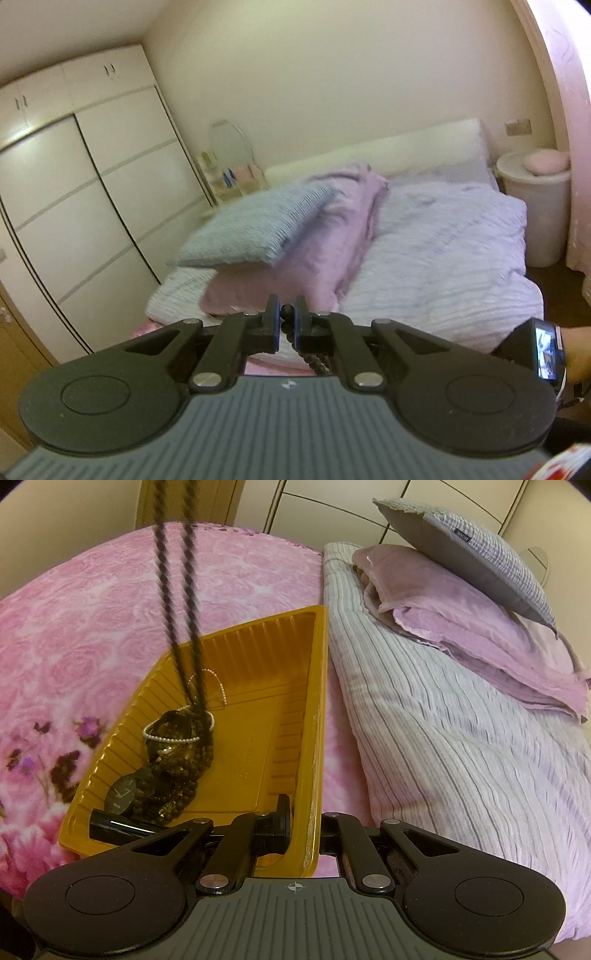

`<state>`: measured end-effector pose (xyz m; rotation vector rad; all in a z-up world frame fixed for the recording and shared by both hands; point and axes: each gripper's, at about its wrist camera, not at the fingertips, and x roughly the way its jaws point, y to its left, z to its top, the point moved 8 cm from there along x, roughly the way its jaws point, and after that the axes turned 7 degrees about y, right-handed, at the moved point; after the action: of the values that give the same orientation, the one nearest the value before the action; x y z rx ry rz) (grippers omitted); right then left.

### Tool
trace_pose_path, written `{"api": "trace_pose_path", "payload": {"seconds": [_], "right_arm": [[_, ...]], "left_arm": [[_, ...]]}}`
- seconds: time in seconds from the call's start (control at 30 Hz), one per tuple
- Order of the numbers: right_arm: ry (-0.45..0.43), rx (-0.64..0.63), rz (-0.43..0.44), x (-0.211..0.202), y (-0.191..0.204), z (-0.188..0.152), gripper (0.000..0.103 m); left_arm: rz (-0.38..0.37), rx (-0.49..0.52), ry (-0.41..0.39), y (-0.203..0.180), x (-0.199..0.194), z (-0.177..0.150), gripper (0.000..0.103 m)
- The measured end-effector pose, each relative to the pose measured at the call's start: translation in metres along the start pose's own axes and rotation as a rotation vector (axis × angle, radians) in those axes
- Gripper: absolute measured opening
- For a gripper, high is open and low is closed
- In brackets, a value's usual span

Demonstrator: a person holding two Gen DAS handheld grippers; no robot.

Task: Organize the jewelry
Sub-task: 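Raise the dangling necklace high above the orange tray with the left tool, then lower the necklace into the tray and open the left tool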

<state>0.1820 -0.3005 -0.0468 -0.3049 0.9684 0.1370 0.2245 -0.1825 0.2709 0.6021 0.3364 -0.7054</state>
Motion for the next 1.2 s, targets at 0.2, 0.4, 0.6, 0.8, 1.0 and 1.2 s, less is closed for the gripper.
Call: {"api": "trace_pose_path", "payload": {"seconds": [0.2,0.4,0.6,0.8,1.0,1.2], "right_arm": [[-0.001,-0.003,0.002,0.0,0.0,0.0,0.006],[0.005,0.0,0.008,0.002,-0.002,0.001,0.006],[0.008,0.0,0.011,0.003,-0.002,0.001,0.006],[0.009,0.002,0.015,0.004,-0.002,0.001,0.006],[0.01,0.002,0.016,0.005,-0.002,0.0,0.006],[0.011,0.006,0.018,0.006,-0.002,-0.001,0.006]], "left_arm": [[-0.069,-0.007,0.093,-0.025,0.051,-0.025,0.006],[-0.123,-0.037,0.167,-0.039,0.091,-0.05,0.006],[-0.172,-0.057,0.212,-0.052,0.117,-0.065,0.006],[-0.216,-0.055,0.275,-0.073,0.14,-0.087,0.006],[-0.241,-0.058,0.34,-0.089,0.158,-0.113,0.006],[-0.257,-0.064,0.363,-0.095,0.165,-0.122,0.006]]}}
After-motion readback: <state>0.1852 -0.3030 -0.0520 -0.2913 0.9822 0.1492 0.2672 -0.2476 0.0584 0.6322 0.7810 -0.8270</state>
